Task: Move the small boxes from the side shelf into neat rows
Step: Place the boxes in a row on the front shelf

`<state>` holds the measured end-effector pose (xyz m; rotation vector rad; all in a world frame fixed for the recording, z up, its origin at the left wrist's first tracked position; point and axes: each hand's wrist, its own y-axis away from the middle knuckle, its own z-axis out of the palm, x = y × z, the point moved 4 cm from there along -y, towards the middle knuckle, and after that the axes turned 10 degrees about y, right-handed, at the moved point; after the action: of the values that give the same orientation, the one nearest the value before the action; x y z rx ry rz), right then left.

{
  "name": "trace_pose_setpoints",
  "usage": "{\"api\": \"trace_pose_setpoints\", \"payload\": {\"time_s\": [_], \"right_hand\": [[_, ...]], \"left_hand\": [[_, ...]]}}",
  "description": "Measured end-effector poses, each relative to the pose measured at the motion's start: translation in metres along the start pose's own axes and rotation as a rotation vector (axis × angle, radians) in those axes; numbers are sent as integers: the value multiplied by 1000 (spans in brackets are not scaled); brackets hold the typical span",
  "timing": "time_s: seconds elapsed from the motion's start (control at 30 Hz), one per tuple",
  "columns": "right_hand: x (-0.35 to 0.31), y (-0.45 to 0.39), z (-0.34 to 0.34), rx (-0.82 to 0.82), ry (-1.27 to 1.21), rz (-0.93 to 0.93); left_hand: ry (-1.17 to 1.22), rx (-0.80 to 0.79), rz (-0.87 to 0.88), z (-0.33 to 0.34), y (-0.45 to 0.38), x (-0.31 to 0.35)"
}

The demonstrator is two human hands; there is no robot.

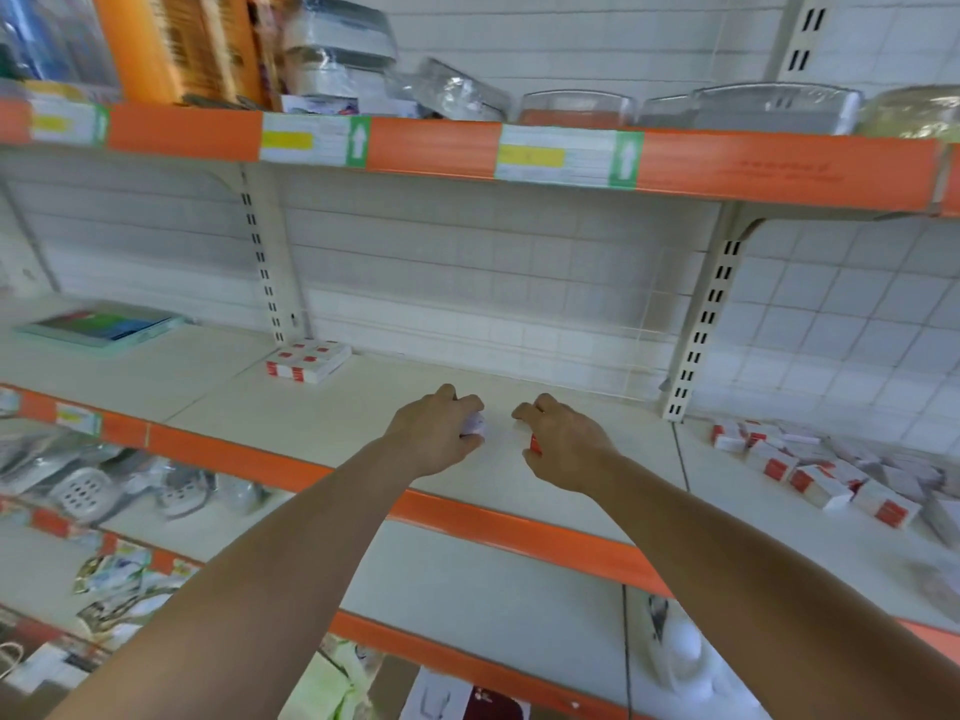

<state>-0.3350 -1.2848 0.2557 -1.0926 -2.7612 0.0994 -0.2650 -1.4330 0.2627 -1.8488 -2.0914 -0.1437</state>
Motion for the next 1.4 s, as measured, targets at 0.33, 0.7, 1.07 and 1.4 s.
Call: {"api": "trace_pose_setpoints", "payload": {"time_s": [0.33, 0.7, 1.07, 1.4], "right_hand": [[-58, -43, -2, 13, -16, -76], [-90, -107, 7, 25, -15, -156], [-106, -172, 17, 61, -17, -219], [-143, -223, 23, 64, -17, -265]], "left_hand": [[7, 30, -58, -21, 15, -58], [1, 53, -123, -33, -13, -116], [31, 61, -190, -37, -44, -164], [38, 66, -223, -50, -62, -222]]}}
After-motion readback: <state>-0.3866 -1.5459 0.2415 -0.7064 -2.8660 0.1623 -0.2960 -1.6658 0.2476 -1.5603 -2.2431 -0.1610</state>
